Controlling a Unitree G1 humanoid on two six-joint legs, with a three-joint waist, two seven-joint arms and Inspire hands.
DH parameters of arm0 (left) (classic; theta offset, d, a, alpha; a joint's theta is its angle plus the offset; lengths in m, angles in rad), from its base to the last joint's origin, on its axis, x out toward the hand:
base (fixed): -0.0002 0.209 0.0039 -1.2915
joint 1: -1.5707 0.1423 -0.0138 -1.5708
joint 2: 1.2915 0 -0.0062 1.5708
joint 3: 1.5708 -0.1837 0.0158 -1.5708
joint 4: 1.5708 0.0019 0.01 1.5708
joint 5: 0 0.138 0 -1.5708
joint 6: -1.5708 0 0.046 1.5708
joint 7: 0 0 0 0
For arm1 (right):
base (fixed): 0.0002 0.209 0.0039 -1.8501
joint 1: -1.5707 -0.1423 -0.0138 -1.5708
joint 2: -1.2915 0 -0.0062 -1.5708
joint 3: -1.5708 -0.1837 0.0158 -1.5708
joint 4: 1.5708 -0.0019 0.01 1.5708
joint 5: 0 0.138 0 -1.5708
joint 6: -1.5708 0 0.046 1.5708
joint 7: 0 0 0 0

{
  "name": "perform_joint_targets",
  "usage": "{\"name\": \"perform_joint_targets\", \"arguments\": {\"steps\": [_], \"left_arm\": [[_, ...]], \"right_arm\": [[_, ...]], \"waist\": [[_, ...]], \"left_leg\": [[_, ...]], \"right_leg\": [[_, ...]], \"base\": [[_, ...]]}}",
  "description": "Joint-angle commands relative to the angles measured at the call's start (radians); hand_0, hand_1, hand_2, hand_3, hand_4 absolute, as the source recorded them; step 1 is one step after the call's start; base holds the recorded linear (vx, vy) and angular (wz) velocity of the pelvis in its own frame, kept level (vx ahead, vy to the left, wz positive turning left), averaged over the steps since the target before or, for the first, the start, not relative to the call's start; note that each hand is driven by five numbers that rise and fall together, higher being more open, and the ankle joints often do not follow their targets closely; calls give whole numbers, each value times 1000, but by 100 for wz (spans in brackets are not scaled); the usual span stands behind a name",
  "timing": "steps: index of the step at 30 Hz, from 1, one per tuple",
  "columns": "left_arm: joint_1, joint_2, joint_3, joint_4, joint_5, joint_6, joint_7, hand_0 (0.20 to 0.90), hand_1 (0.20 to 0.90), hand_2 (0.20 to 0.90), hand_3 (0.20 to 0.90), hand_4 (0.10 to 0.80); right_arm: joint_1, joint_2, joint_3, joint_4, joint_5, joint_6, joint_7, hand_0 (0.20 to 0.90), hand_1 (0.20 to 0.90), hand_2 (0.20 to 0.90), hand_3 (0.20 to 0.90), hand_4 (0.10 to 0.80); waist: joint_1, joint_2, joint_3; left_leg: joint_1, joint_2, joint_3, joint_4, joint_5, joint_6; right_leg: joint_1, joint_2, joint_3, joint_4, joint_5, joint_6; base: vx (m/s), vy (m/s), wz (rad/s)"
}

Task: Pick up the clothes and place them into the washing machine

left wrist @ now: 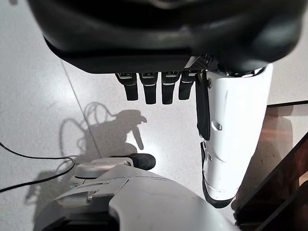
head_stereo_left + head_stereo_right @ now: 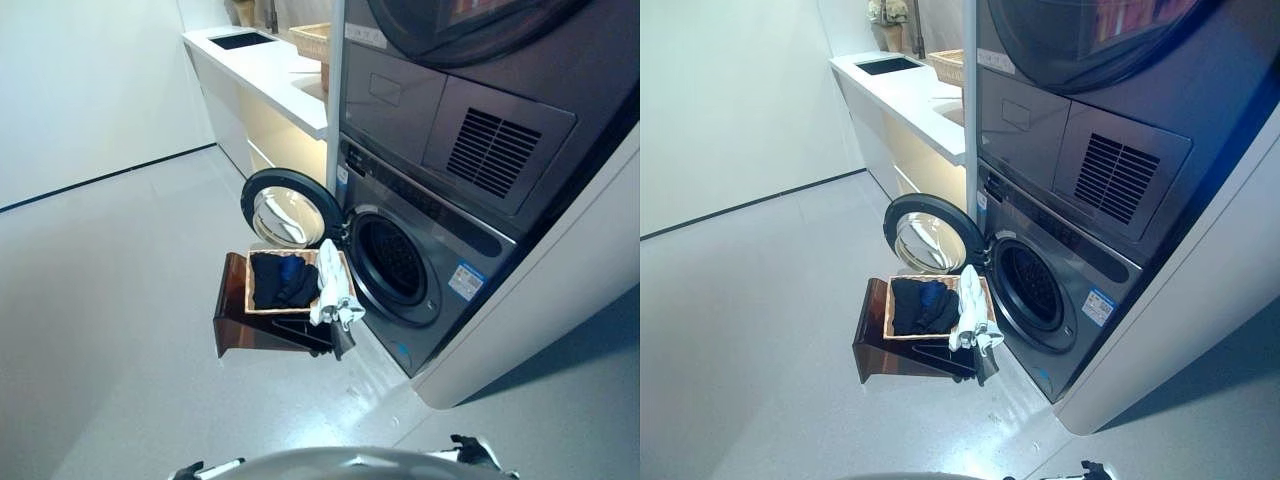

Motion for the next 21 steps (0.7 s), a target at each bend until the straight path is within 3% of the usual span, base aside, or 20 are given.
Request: {"name": "perform_joint_targets", "arguments": {"steps": [1, 14, 21], "left_arm": [[-90, 5, 37, 41, -17, -22, 20, 900, 900, 900, 900, 800], [-104, 12, 30, 44, -10, -14, 77, 900, 900, 900, 900, 800], [-114, -2, 33, 35, -57, -12, 73, 900, 900, 900, 900, 800]], "right_arm": [[-106, 9, 15, 55, 12, -22, -16, 900, 900, 900, 900, 800], [-120, 18, 42, 44, -5, -15, -39, 900, 900, 900, 900, 800], [-145, 2, 35, 42, 17, -7, -46, 900, 900, 900, 900, 800]], "waist": [[15, -58, 60], [16, -68, 97], [8, -33, 119]], "left_leg": [[43, -54, -4, -2, -74, -12], [36, -44, -4, -2, -65, -17], [3, -34, -2, -2, -41, -30]], "right_leg": [[20, -19, 38, 0, -25, 48], [11, -10, 38, 0, -24, 41], [-18, -2, 37, 0, -18, 29]], "base": [[0, 0, 0], [-6, -22, 0], [-37, -95, 1]]}}
